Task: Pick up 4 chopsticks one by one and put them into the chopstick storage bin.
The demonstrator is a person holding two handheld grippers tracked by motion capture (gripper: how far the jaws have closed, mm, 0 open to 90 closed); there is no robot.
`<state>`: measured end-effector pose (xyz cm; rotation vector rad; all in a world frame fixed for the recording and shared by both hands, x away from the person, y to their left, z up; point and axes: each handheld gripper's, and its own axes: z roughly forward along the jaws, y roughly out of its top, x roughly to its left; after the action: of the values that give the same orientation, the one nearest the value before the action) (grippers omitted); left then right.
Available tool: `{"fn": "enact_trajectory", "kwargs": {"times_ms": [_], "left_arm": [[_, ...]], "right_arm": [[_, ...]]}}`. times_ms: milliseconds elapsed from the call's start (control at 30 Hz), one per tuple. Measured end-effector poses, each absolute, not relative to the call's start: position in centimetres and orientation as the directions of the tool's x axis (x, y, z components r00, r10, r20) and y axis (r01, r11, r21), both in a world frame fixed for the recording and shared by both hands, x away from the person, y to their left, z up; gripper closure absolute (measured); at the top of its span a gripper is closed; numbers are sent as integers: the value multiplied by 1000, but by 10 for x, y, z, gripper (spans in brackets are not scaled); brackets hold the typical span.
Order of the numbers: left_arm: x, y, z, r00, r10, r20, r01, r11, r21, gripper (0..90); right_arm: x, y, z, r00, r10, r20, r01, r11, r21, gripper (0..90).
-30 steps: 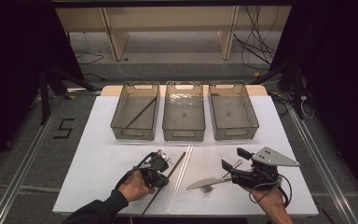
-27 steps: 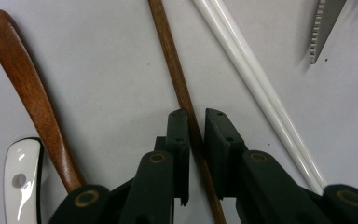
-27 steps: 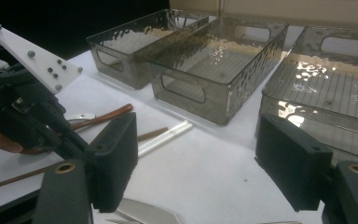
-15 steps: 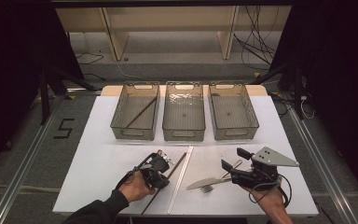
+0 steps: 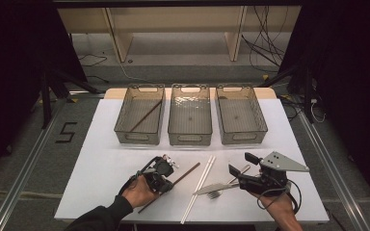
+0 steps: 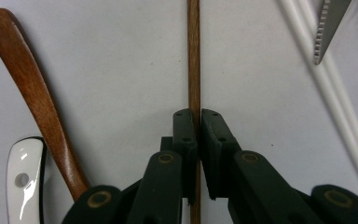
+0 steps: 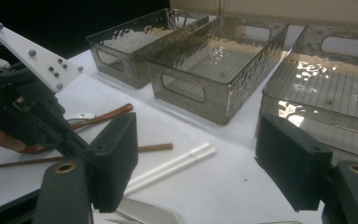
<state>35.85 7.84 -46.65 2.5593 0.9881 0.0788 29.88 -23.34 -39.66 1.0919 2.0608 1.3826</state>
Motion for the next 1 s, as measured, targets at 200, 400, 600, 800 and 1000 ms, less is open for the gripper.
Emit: {"fn": "enact_trajectory", "kwargs": {"times_ms": [200,400,600,800,1000], "left_arm": [[359,78,-467,740,666,-100,645,-659,387,844],[360,79,-466,741,661,-118,646,-655,392,845],[362,81,-460,741,658,-130,642,-640,421,845],[363,85,-452,736,658,-157,644,-611,460,845],[366,90,-439,729,656,-195,647,-567,510,845]], "right_arm": [[299,-233,-396,-600,796,74,370,194,909,305],[299,-233,-397,-601,796,76,370,193,909,305],[299,-233,-397,-600,796,77,371,192,908,305],[299,-233,-397,-601,796,76,370,192,909,305],[299,-234,-397,-599,797,77,373,192,908,305]]}}
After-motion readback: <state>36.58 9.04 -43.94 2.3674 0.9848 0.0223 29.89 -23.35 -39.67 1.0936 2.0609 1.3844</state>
